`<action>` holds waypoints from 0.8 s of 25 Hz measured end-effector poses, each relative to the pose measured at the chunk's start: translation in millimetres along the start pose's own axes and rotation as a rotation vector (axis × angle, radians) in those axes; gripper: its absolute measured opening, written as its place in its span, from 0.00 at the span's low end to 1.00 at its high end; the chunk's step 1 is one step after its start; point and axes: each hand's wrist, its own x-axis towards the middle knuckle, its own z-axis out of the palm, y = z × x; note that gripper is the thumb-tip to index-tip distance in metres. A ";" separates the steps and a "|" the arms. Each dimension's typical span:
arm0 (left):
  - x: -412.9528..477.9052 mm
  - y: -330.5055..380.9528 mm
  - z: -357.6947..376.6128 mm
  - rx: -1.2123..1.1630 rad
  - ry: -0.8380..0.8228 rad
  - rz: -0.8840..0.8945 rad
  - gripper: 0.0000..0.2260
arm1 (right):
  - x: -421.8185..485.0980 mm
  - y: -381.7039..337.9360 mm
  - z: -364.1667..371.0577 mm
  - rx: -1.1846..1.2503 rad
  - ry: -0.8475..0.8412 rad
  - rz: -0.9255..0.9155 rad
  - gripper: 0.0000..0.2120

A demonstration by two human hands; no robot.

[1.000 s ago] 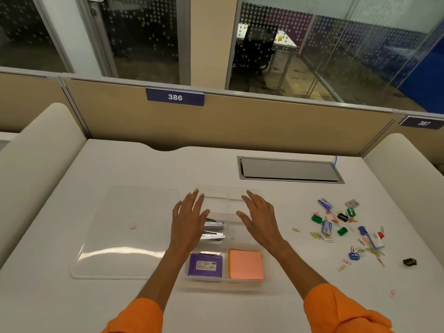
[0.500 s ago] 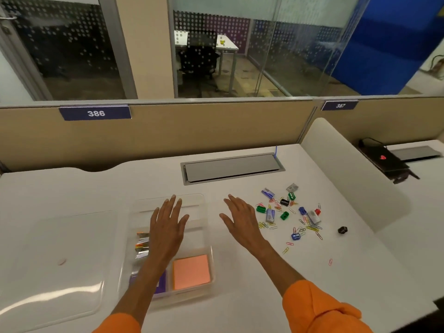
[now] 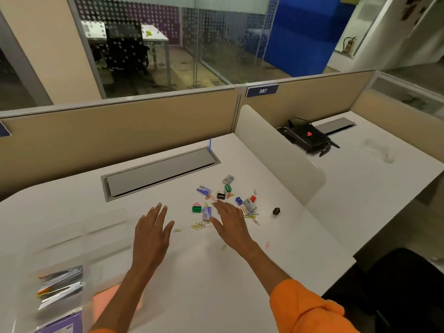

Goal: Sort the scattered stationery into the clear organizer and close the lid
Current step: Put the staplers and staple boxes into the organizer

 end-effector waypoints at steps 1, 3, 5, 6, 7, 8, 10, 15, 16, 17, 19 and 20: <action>2.1 8.1 5.2 -0.004 -0.015 0.007 0.26 | -2.2 9.4 -2.9 -0.020 0.000 0.012 0.23; 9.9 27.8 20.1 -0.013 -0.051 0.030 0.24 | -4.8 33.8 -10.1 -0.038 0.005 0.055 0.23; 17.4 43.3 29.8 -0.027 -0.098 0.041 0.23 | -4.6 53.6 -16.8 -0.048 0.008 0.091 0.23; 21.6 50.4 33.7 -0.027 -0.131 0.051 0.24 | -3.9 63.8 -20.0 -0.059 0.006 0.098 0.23; 25.8 56.7 36.5 -0.020 -0.167 0.065 0.24 | -3.0 72.7 -23.4 -0.071 0.001 0.097 0.23; 30.6 62.0 40.3 -0.013 -0.209 0.079 0.25 | -0.8 81.8 -27.6 -0.077 -0.006 0.098 0.23; 39.4 70.1 46.8 -0.037 -0.288 0.079 0.28 | 5.8 99.0 -35.6 -0.083 -0.023 0.110 0.24; 62.2 77.4 64.8 -0.089 -0.403 0.001 0.33 | 28.6 135.8 -46.8 -0.126 -0.109 0.140 0.32; 66.6 78.8 68.0 -0.075 -0.424 0.004 0.34 | 32.3 140.9 -47.4 -0.133 -0.129 0.124 0.33; 70.7 80.4 70.7 -0.063 -0.440 0.006 0.33 | 35.7 145.2 -47.7 -0.142 -0.149 0.108 0.34; 79.0 82.8 76.6 -0.038 -0.478 0.006 0.32 | 43.2 152.9 -45.5 -0.156 -0.186 0.083 0.34; 82.3 83.4 79.2 -0.032 -0.494 0.002 0.32 | 46.7 155.9 -43.6 -0.163 -0.201 0.074 0.35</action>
